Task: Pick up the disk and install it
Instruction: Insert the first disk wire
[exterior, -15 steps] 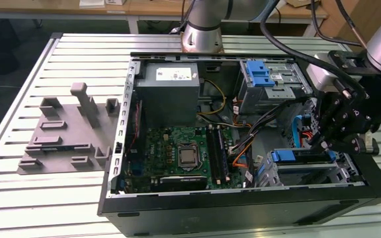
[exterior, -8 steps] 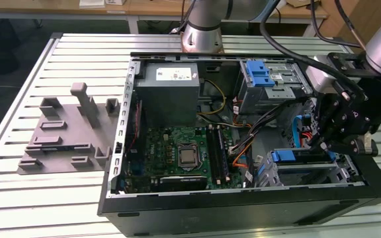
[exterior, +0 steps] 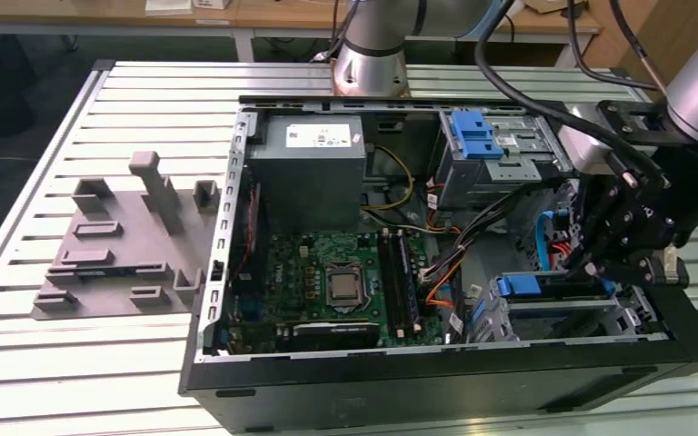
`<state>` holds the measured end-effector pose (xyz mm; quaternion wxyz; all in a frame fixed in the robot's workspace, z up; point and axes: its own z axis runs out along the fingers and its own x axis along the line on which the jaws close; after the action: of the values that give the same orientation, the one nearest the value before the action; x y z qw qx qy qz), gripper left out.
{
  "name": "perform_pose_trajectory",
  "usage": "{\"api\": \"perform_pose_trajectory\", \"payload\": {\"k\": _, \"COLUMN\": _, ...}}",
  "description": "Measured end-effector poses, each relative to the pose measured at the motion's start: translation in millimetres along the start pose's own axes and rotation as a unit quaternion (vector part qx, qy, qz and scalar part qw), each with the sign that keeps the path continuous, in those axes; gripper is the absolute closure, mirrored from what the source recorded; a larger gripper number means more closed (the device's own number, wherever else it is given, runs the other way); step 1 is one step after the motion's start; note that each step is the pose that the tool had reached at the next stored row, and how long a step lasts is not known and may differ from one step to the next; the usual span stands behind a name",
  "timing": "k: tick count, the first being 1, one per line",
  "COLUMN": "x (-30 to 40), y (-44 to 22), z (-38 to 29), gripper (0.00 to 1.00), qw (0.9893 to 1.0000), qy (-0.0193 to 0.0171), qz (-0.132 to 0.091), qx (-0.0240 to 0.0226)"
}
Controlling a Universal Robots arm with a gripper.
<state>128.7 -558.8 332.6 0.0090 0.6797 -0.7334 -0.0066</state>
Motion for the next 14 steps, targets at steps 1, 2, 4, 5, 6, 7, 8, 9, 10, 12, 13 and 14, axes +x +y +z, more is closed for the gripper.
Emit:
{"api": "perform_pose_trajectory", "payload": {"k": 1, "x": 0.0, "y": 0.0, "z": 0.6, "gripper": 0.84, "qw": 1.0, "qy": 0.0, "qz": 0.0, "qx": -0.0001}}
{"api": "perform_pose_trajectory", "payload": {"k": 2, "x": 0.0, "y": -0.1, "z": 1.3, "gripper": 0.84, "qw": 1.0, "qy": 0.0, "qz": 0.0, "qx": -0.0002}}
{"api": "perform_pose_trajectory", "payload": {"k": 4, "x": 0.0, "y": -0.1, "z": 2.1, "gripper": 0.84, "qw": 1.0, "qy": 0.0003, "qz": 0.0, "qx": -0.0003}}
{"api": "perform_pose_trajectory", "payload": {"k": 5, "x": 0.0, "y": -0.1, "z": 2.2, "gripper": 0.84, "qw": 1.0, "qy": 0.0003, "qz": 0.0, "qx": -0.0003}}
{"api": "perform_pose_trajectory", "payload": {"k": 6, "x": 0.0, "y": -0.1, "z": 2.3, "gripper": 0.84, "qw": 1.0, "qy": 0.0003, "qz": 0.0, "qx": -0.0004}}
{"api": "perform_pose_trajectory", "payload": {"k": 7, "x": 0.0, "y": -0.1, "z": 2.5, "gripper": 0.84, "qw": 1.0, "qy": 0.0002, "qz": 0.0, "qx": -0.0004}}
{"api": "perform_pose_trajectory", "payload": {"k": 8, "x": 0.0, "y": -0.1, "z": 2.7, "gripper": 0.84, "qw": 1.0, "qy": 0.0001, "qz": 0.0, "qx": -0.0004}}
{"api": "perform_pose_trajectory", "payload": {"k": 9, "x": 0.0, "y": -0.1, "z": 2.8, "gripper": 0.84, "qw": 1.0, "qy": 0.0, "qz": 0.0, "qx": -0.0004}}
{"api": "perform_pose_trajectory", "payload": {"k": 10, "x": 0.0, "y": -0.1, "z": 3.2, "gripper": 0.83, "qw": 1.0, "qy": -0.0005, "qz": 0.0, "qx": -0.0005}}
{"api": "perform_pose_trajectory", "payload": {"k": 12, "x": 0.0, "y": -0.1, "z": 1.4, "gripper": 0.76, "qw": 1.0, "qy": 0.0001, "qz": 0.0, "qx": -0.0004}}
{"api": "perform_pose_trajectory", "payload": {"k": 13, "x": 0.0, "y": 0.0, "z": -0.1, "gripper": 0.76, "qw": 1.0, "qy": -0.0001, "qz": 0.0, "qx": -0.0004}}
{"api": "perform_pose_trajectory", "payload": {"k": 14, "x": 0.0, "y": 0.0, "z": -2.5, "gripper": 0.76, "qw": 1.0, "qy": -0.0001, "qz": 0.0, "qx": -0.0004}}
